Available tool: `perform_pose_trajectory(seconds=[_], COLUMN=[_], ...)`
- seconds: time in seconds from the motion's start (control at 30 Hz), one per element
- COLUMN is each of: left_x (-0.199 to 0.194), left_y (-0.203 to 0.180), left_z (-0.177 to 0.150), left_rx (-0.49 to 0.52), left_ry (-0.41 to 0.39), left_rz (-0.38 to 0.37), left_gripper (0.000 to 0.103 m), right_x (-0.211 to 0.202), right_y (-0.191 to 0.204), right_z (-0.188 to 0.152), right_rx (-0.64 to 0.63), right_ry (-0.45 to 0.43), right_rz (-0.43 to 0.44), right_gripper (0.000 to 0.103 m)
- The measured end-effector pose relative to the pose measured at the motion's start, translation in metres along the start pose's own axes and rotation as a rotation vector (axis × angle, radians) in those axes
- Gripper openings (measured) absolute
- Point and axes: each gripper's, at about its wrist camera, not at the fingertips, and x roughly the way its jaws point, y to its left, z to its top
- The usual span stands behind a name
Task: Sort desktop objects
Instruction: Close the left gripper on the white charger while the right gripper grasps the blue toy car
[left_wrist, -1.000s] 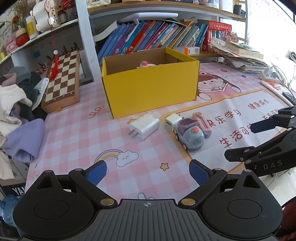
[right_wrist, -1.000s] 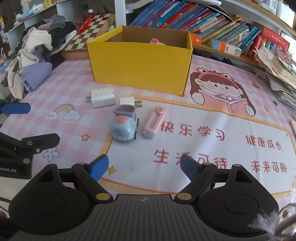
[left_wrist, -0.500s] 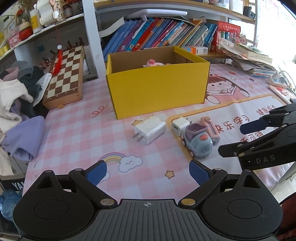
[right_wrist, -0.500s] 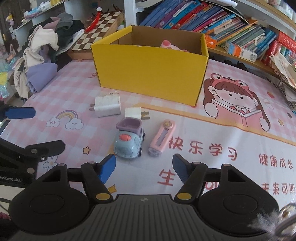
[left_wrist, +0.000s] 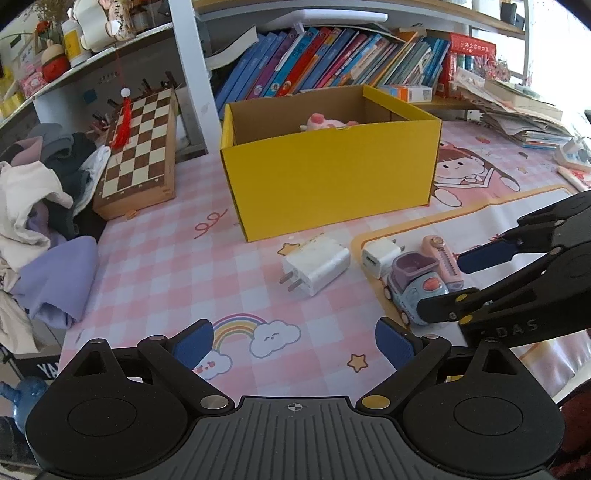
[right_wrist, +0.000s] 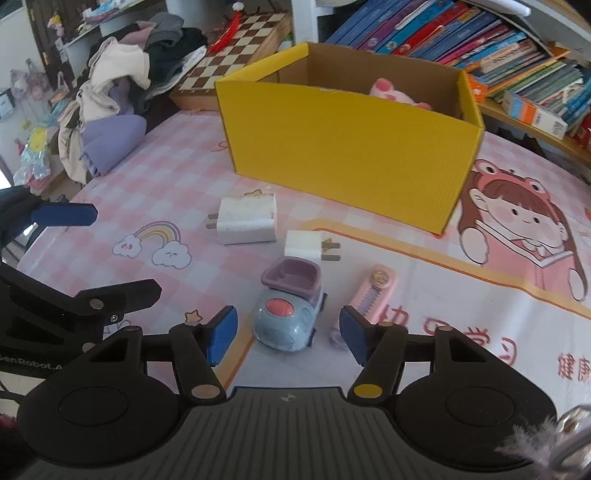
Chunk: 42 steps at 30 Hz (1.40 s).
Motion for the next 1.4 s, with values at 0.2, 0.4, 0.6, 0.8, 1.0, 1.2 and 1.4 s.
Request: perform_pose_trajectory(seconds=[0.2, 0.4, 0.6, 0.8, 1.0, 1.2, 1.4], left_x=[0.006, 0.023, 0.048, 0.076, 0.101, 0.115, 0.112], left_y=[0.003, 0.004, 0.004, -0.002, 0.000, 0.000, 0.003], left_z=[0.005, 0.012, 0.022, 0.037, 0.051, 0.052, 0.047], left_rx=[-0.012, -0.008, 0.015, 0.076, 0.102, 0.109, 0.071], left_ry=[0.006, 0.028, 0.041, 0.041, 0.045, 0.082, 0.087], left_rz=[0.002, -0.002, -0.010, -0.035, -0.077, -0.144, -0.156], left_gripper=[0.091, 0.080, 0.080, 0.080, 0.072, 0.044, 0.042], right_x=[0.020, 0.026, 0.025, 0.025, 0.024, 0.024, 0.026], right_y=[-0.002, -0.008, -0.016, -0.021, -0.021, -0.022, -0.020], right_z=[0.007, 0.009, 0.012, 0.012, 0.011, 0.009, 0.010], right_rx=[-0.014, -0.030, -0.045, -0.063, -0.084, -0.091, -0.093], right_ry=[0.049, 0.062, 0.059, 0.061, 0.062, 0.063, 0.069], right_rz=[0.013, 0.033, 0.018, 0.021, 0.025, 0.027, 0.015], right_gripper=[0.056, 0.043, 0.043, 0.043, 0.042, 0.042, 0.042])
